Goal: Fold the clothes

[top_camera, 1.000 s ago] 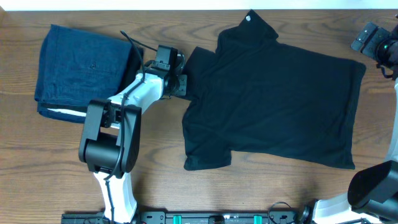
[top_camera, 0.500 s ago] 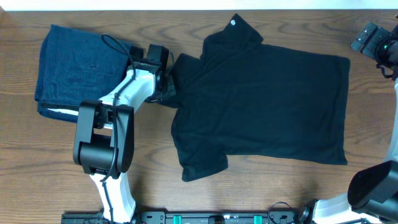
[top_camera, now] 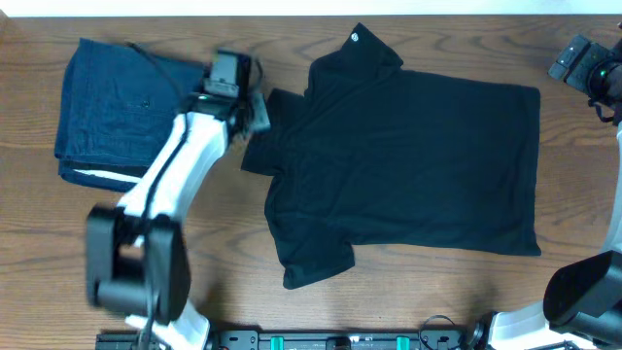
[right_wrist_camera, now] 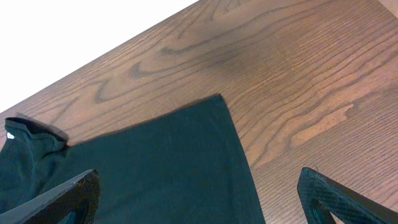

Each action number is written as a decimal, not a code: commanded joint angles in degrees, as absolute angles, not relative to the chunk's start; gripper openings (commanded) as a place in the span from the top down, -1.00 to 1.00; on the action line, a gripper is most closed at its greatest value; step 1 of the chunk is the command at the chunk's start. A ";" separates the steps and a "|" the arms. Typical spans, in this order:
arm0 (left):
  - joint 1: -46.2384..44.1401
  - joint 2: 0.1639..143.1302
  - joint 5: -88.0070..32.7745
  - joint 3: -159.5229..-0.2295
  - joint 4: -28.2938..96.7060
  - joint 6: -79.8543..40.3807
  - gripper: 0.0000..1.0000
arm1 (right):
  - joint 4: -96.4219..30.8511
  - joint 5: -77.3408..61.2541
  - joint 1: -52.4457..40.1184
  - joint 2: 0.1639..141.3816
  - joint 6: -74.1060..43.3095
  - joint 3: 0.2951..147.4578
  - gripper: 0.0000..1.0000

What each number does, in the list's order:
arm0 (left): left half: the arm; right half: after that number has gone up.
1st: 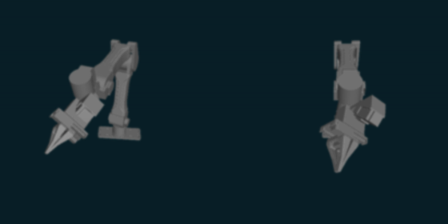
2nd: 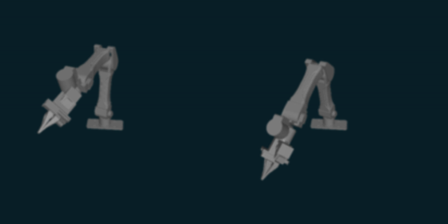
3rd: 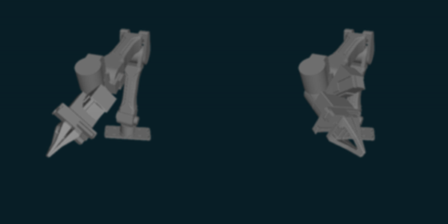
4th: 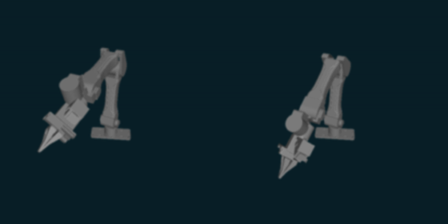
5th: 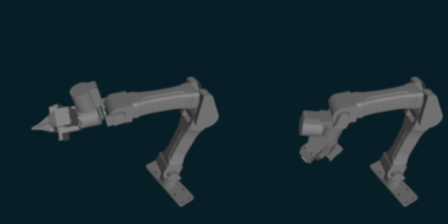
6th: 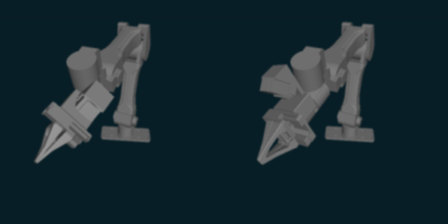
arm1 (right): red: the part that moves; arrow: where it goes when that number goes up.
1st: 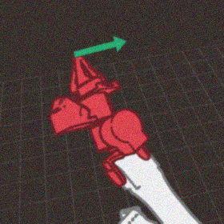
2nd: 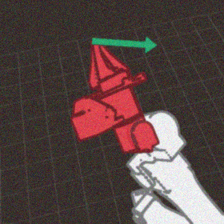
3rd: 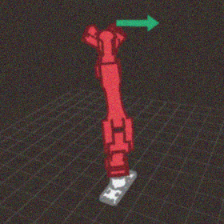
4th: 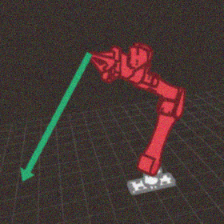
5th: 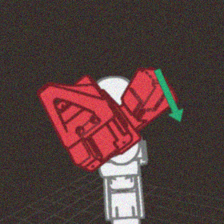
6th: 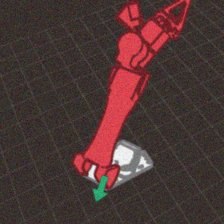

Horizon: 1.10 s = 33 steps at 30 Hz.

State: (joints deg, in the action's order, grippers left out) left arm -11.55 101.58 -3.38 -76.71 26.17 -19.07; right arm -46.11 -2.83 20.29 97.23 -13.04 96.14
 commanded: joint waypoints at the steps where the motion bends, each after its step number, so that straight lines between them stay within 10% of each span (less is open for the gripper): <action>1: -11.49 99.79 -9.43 -78.02 22.50 -11.42 0.88 | -46.28 -2.85 20.71 97.51 -13.67 95.90 -0.98; 33: -11.79 125.40 -1.91 -78.02 5.63 -15.05 0.88 | -46.26 -2.85 20.71 97.51 -13.67 95.90 -0.99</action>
State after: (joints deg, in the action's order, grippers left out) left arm -12.34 124.14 -7.86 -78.91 3.20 -12.23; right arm -46.11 -2.83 20.29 97.23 -13.04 96.14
